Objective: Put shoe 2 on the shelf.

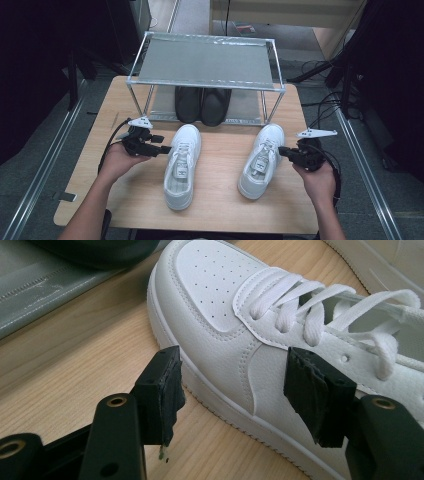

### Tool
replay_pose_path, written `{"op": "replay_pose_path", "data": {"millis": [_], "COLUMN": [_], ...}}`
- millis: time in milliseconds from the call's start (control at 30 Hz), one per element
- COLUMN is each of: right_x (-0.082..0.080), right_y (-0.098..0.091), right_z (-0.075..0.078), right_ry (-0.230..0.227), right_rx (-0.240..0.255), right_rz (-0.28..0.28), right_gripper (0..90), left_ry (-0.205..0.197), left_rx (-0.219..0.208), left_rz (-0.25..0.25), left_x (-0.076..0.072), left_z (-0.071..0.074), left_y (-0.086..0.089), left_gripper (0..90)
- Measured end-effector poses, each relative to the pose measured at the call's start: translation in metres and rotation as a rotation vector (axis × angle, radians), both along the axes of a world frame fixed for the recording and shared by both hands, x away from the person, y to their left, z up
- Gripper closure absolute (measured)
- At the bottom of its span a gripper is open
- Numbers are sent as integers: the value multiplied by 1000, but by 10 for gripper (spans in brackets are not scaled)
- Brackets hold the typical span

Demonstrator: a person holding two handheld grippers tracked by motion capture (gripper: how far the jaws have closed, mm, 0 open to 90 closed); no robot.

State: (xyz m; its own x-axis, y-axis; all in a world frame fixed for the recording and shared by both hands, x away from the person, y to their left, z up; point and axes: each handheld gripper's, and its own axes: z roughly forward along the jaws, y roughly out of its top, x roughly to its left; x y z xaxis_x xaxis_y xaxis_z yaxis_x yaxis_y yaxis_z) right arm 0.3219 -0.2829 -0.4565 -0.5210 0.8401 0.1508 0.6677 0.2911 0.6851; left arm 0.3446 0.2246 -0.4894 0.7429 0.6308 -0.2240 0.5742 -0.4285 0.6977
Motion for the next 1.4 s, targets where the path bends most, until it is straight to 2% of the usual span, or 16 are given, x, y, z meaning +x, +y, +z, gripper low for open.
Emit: {"op": "replay_pose_path", "data": {"millis": [200,333,433,567,633,667,800,1100,1167,1400], "right_x": [28,45,55,64,68,68,70,73,74,77], "right_y": [-18,-25,-27,-30,-32,-31,-25,-2,5,32], "right_z": [-14,-25,-33,-39,-41,-42,-41,-41,-41,-40], "right_ry": [33,48,70,52,64,74,73,74,76,71], "right_rx": [10,-25,-33,-40,-1,1,-37,-17,-23,-47], "right_rz": [-102,-162,-186,-199,-182,-182,-149,-67,-44,31], "right_gripper": [900,900,900,900,900,900,900,900,900,900], "left_ry": [-2,0,-2,-4,-3,-3,-3,-5,-4,2], "left_rx": [2,3,10,12,12,10,10,9,-5,-4], "left_rz": [1,-3,-1,3,6,5,11,23,26,25], "left_x": [1,0,0,-2,-4,-4,-7,-12,-13,-19], "left_z": [0,-1,-1,-1,-1,-1,-1,-1,-1,-3], "left_y": [1,0,0,1,2,3,5,9,10,11], "left_gripper": [407,407,408,408,407,407,407,407,407,407]}}
